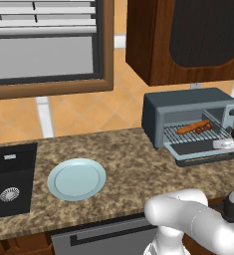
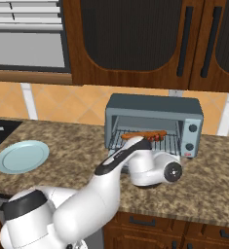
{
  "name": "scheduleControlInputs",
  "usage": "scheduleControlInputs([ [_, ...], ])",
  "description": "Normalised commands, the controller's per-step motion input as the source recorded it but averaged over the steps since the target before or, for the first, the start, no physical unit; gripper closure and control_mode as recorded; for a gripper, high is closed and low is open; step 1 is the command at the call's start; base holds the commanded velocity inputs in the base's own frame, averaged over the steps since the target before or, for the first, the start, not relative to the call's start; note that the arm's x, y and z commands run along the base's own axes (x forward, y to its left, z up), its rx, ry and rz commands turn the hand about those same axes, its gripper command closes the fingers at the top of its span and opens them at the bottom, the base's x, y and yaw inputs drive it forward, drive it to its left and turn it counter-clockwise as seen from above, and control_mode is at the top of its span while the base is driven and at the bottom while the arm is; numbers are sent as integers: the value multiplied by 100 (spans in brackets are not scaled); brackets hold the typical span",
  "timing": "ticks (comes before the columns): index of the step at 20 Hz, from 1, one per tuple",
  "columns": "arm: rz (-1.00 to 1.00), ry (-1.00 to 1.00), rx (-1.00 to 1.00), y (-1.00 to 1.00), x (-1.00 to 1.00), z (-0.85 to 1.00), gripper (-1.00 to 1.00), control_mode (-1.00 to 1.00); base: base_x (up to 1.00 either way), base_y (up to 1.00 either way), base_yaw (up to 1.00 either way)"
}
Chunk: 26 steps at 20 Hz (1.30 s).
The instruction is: Pick up the kebab skewer and baguette bread, and place them inside the toaster oven. Close the toaster oven door and start by setting the timer.
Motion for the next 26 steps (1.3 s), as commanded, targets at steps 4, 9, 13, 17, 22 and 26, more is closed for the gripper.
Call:
scheduleControlInputs([
  [4, -22, -8, -2, 24, 1, -7, -100, -100, 0, 0, 0],
  [9, -17, -8, -1, 10, 4, 2, -100, -100, 0, 0, 0],
  [13, 1, -17, -4, -2, 1, -1, -100, -100, 0, 0, 0],
  [17, 7, -16, -7, -9, 0, -4, -100, -100, 0, 0, 0],
  [22, 3, -12, -11, -1, 0, 0, -100, -100, 0, 0, 0],
  [26, 0, -2, -10, 0, 0, 0, -100, -100, 0, 0, 0],
])
